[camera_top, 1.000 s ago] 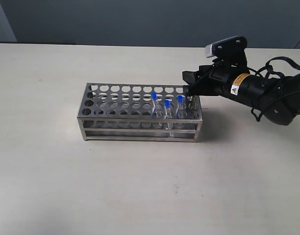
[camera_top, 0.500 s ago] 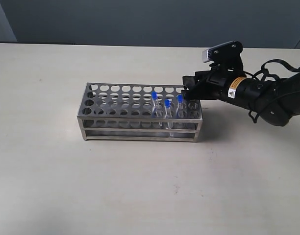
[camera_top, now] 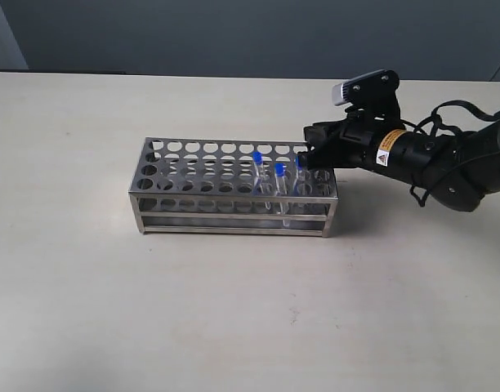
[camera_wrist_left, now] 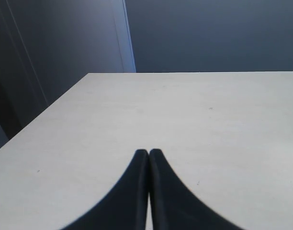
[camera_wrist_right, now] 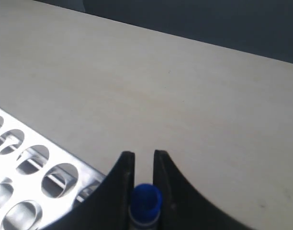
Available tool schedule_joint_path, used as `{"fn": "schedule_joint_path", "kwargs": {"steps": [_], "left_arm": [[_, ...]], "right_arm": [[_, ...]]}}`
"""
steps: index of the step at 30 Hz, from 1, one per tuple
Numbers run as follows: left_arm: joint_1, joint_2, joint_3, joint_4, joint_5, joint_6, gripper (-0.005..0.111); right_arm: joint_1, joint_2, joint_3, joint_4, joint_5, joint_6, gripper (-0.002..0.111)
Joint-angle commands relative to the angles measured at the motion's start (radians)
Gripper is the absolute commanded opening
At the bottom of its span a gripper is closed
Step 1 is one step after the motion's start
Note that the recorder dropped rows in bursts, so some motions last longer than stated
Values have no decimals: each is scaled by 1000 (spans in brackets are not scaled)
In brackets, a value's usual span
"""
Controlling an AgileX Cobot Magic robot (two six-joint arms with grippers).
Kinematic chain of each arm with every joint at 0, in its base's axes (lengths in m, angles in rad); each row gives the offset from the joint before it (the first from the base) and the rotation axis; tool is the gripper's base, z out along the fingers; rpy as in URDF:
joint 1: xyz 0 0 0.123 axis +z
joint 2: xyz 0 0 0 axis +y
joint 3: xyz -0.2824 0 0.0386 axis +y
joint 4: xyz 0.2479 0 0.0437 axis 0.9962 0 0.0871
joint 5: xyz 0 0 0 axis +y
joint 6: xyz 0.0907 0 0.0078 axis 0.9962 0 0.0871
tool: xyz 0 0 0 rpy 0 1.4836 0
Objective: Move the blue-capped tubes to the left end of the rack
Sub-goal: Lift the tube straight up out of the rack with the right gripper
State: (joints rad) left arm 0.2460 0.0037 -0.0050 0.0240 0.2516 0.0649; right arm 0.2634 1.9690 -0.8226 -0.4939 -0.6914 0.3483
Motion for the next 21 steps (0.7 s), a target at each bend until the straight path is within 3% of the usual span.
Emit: {"fn": "schedule_joint_path", "kwargs": {"steps": [1, 14, 21], "left_arm": [[1, -4, 5, 1, -12, -4, 0], [1, -4, 5, 1, -12, -4, 0], [1, -4, 5, 1, -12, -4, 0]], "right_arm": [[-12, -34, -3, 22, 35, -5, 0], [-5, -228, -3, -104, 114, 57, 0], [135, -324, -30, -128, 106, 49, 0]]}}
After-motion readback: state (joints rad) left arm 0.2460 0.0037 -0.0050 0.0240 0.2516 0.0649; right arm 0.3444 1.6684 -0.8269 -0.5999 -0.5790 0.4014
